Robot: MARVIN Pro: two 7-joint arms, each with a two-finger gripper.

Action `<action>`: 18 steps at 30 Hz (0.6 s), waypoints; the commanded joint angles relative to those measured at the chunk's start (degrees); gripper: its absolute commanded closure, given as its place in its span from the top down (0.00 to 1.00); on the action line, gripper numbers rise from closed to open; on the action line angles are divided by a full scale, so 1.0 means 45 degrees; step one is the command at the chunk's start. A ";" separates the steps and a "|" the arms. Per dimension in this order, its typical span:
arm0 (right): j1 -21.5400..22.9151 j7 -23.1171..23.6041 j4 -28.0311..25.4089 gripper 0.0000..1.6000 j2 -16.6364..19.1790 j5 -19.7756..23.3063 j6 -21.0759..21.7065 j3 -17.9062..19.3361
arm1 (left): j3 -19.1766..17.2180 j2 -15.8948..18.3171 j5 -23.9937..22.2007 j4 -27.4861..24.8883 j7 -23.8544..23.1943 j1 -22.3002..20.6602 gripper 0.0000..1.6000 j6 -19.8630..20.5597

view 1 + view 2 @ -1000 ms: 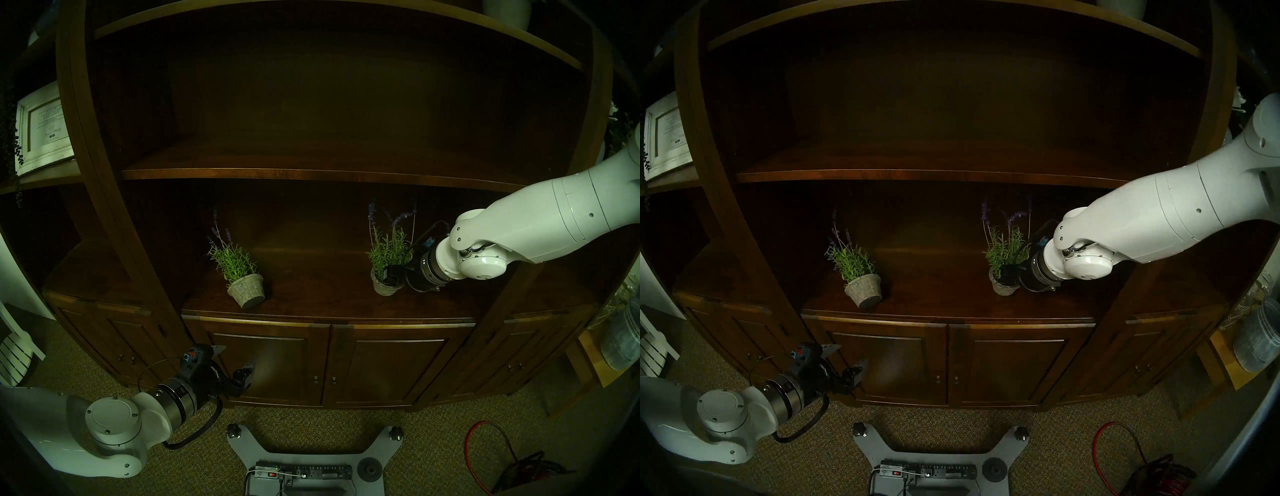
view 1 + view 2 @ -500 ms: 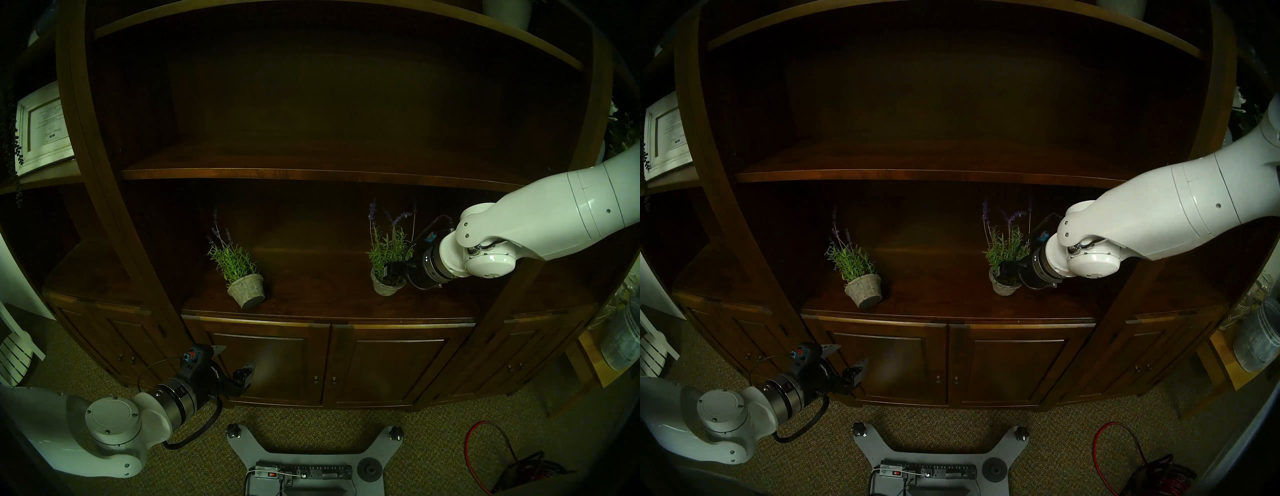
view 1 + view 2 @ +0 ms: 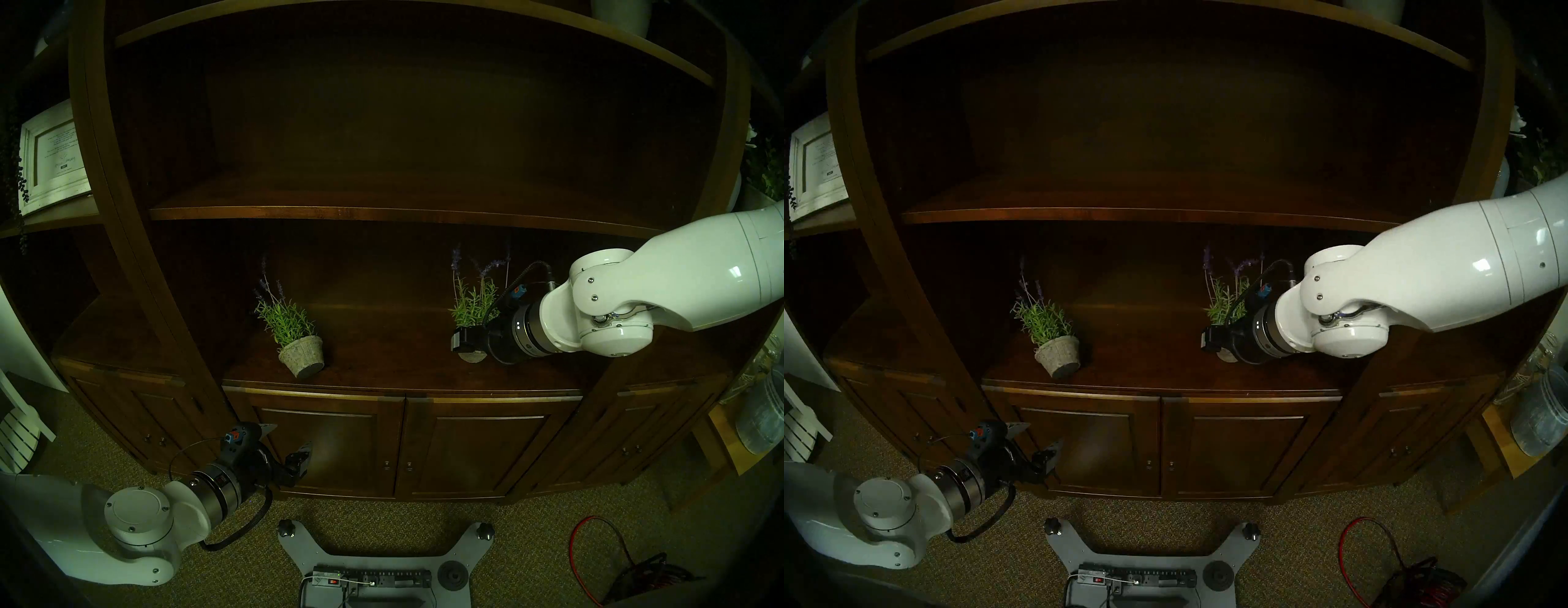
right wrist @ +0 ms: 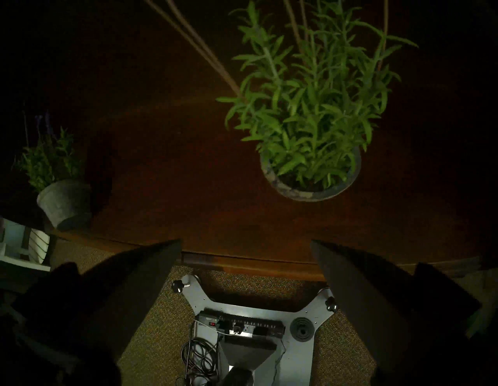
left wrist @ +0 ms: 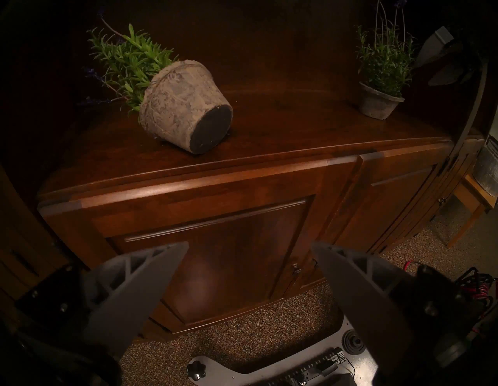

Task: Place the fake decorative plant upright

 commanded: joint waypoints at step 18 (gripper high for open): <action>0.3237 -0.1833 -0.3460 1.00 0.1659 -0.2209 -0.0198 0.0939 | -0.0096 -0.0038 0.0022 -0.0081 -0.0015 -0.0126 1.00 -0.0032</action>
